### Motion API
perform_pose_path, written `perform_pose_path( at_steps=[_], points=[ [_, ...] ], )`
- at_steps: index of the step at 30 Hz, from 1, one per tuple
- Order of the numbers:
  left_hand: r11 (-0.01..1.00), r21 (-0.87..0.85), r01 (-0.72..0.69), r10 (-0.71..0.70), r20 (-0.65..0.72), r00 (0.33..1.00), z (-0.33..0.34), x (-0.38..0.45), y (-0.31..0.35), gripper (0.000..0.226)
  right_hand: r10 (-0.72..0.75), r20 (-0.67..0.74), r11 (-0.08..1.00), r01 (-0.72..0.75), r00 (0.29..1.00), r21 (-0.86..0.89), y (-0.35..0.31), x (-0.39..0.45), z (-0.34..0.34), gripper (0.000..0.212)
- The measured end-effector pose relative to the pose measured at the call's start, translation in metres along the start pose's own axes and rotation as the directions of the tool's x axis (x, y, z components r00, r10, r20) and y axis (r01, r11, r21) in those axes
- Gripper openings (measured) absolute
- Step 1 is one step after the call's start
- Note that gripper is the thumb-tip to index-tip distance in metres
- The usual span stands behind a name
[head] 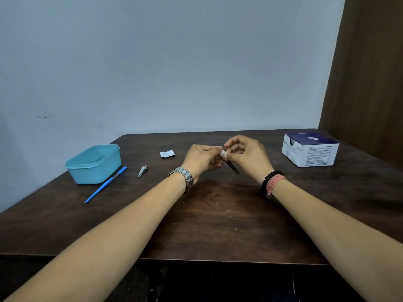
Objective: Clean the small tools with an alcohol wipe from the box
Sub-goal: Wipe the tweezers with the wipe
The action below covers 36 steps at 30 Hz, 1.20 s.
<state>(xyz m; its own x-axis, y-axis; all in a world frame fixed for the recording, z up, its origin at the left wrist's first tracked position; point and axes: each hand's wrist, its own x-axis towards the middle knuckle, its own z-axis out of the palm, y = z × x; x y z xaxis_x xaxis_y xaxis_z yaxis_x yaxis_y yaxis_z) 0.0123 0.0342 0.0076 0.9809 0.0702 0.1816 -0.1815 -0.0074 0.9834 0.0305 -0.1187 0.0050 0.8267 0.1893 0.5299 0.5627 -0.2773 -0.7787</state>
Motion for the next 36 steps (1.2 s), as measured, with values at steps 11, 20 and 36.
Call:
perform_pose_path(
  at_steps=[11,20,36],
  points=[
    [0.999,0.052,-0.016,0.021,-0.095,0.995,-0.006,0.006,0.001,0.019,0.050,0.022,0.999,-0.049,0.999,-0.007,0.002,0.002,0.002,0.017],
    [0.999,-0.003,-0.049,0.047,-0.205,0.978,-0.018,0.010,0.005,0.021,0.097,0.077,0.995,-0.095,0.992,-0.031,0.006,0.002,0.001,0.018],
    [0.995,-0.020,-0.096,0.088,-0.252,0.964,-0.017,0.012,0.005,0.013,0.105,0.077,0.994,-0.104,0.991,-0.019,0.004,0.000,0.000,0.017]
  ],
)
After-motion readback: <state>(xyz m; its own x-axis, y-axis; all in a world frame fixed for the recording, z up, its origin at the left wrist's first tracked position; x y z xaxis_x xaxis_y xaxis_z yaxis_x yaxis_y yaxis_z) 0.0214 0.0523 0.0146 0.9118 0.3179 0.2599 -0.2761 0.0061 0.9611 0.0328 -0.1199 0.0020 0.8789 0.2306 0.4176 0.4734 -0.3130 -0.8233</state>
